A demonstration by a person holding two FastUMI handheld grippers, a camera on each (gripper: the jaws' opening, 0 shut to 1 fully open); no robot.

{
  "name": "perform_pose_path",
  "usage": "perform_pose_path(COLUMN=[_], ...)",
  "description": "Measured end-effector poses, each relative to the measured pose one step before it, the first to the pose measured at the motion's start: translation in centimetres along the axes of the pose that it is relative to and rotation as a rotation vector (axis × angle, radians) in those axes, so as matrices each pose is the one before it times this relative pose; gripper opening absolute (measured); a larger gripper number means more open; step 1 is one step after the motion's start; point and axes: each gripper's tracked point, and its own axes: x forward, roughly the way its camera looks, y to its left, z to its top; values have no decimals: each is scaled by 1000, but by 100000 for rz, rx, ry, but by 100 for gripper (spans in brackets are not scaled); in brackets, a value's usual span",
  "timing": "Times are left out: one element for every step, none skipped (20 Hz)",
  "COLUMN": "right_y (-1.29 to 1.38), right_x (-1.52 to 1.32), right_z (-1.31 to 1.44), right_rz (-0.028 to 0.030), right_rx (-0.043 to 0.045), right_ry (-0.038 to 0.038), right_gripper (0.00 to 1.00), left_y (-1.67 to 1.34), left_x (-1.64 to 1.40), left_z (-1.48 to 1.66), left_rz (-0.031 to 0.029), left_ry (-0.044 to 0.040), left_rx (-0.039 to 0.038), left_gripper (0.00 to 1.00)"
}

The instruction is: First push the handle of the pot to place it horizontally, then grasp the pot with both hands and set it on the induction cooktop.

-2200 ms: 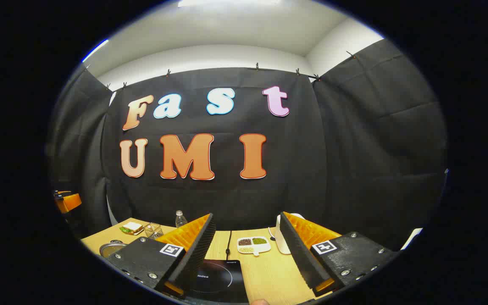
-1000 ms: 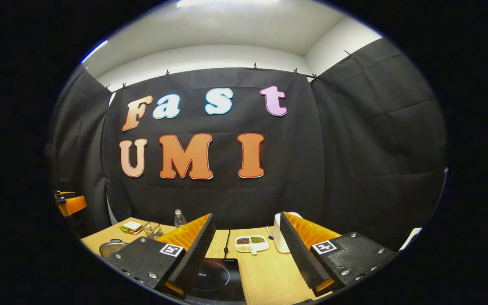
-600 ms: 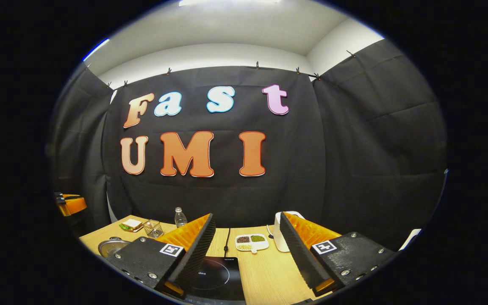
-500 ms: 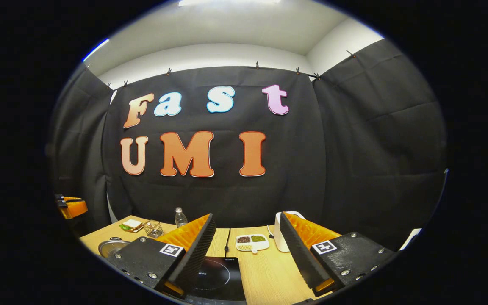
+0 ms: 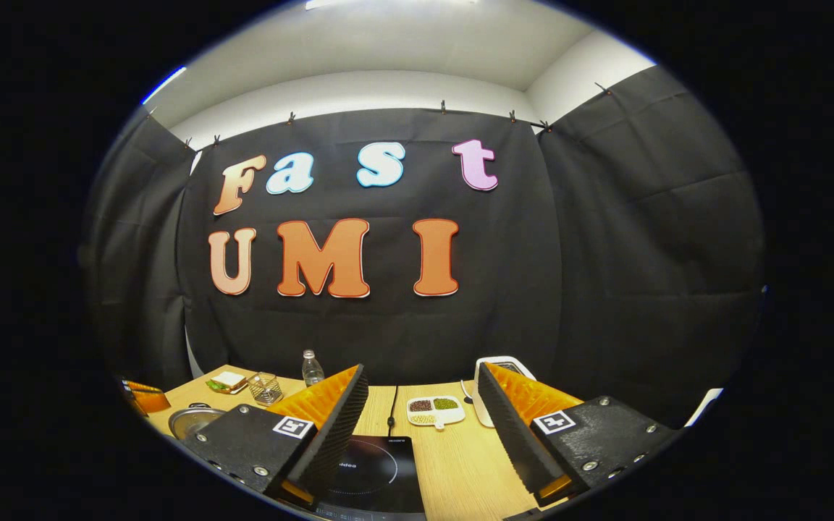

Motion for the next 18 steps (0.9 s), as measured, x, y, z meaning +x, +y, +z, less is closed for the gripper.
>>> perform_pose_path(right_y=[24, 70, 1, -46, -33, 44, 69, -35, -12, -95, 53, 155, 123, -38, -143, -168, 1, 127], right_x=[-64, 37, 54, -56, 0, 77, 44, -65, -69, -30, -85, -27, 0, -83, -21, 4, 28, -81], right_z=[30, -137, -38, -26, 12, -24, -101, -81, 66, 31, -18, -105, -78, -176, -55, -54, -89, -34], right_rz=[88, 183, 17, -48, -110, -46, 34, 24, -163, -281, 73, 270, 374, -158, -451, -500, -128, 264], right_rx=[311, 316, 224, 100, 21, -43, -111, -172, -163, -62, 20, 191, 180, -298, -624, -737, -385, 15], right_ry=[65, 69, 144, 63, 87, 134, 133, 62, -45, -114, -33, 232, 370, 210, 55, -43, 197, 256], right_gripper=[95, 95, 95, 95, 95, 95, 95, 95, 95, 95, 95, 95, 95, 95, 95, 95, 95, 95], left_y=[293, 430, 294, 336, 268, 191, 30, -108, -23, -125, -40, 72, 13, -48, -32, 111, -111, -150], left_x=[-446, -348, -331, -414, -477, -353, -330, -142, -329, -207, -191, -151, -37, 1, 63, 45, 144, 94], left_z=[-995, -1214, -1038, -1124, -840, -1089, -941, -946, -876, -830, -880, -859, -764, -868, -617, -560, -430, -810], left_rz=[384, 1285, 552, 1107, 643, 638, 236, -123, -45, -475, -108, 15, 96, -293, -306, -349, -198, -615], left_ry=[2192, 2013, 2525, 2272, 1931, 1969, 2050, 2232, 2158, 1991, 1794, 2252, 2119, 1787, 1526, 1685, 1586, 1463], left_rx=[311, -180, -29, -169, 392, 560, 758, 764, 608, 613, 468, 381, 30, -504, -693, -360, -301, -134], left_gripper=[2, 2, 2, 2, 2, 2, 2, 2, 2, 2, 2, 2, 2, 3, 3, 3, 3, 3])
